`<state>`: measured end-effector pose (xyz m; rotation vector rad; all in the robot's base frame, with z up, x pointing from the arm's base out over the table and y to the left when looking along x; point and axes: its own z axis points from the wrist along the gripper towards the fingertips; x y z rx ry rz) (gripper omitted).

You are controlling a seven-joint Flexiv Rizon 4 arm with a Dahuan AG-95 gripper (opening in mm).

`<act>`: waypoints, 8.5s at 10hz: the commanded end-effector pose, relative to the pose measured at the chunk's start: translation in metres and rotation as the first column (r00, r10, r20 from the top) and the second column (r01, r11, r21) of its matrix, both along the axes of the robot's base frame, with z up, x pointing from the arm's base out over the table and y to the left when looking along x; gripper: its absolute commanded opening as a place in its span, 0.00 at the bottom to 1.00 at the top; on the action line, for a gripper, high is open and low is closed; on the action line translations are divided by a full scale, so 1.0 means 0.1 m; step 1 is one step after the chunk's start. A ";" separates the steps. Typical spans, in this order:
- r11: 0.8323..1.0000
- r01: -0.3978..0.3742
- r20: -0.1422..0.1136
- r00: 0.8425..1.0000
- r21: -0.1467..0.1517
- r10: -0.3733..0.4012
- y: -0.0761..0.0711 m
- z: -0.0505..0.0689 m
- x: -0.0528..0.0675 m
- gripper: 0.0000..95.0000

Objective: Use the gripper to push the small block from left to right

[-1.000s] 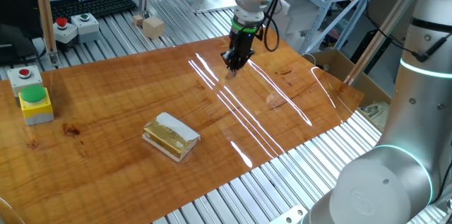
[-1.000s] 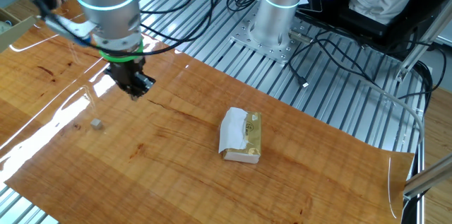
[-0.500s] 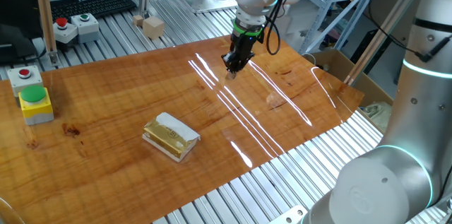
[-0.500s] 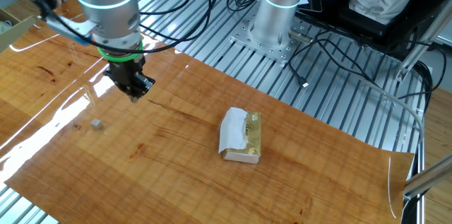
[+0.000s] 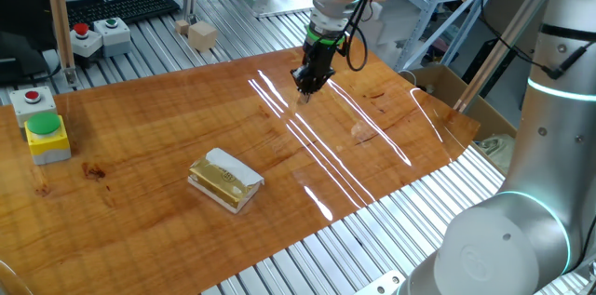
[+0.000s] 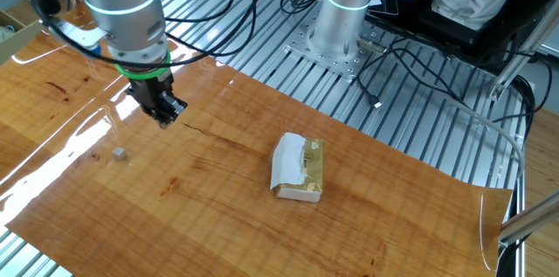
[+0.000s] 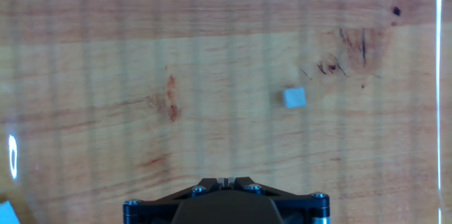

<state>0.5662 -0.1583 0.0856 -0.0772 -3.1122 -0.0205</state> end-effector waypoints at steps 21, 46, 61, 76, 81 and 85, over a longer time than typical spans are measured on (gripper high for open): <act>0.994 -0.098 0.040 0.994 -0.043 0.100 -0.99 -0.50 0.53 0.00; 0.996 -0.091 0.056 0.994 0.008 0.090 -1.09 -0.82 0.62 0.00; 0.999 -0.033 0.074 0.997 0.007 0.032 -0.52 -0.78 0.63 0.00; 0.999 -0.022 0.069 0.997 -0.037 0.024 -0.49 -0.71 0.82 0.00; 1.000 0.012 0.067 0.998 -0.017 -0.011 -0.27 -0.76 0.79 0.00; 1.000 0.018 0.069 0.997 0.020 -0.020 -0.06 -0.79 0.76 0.00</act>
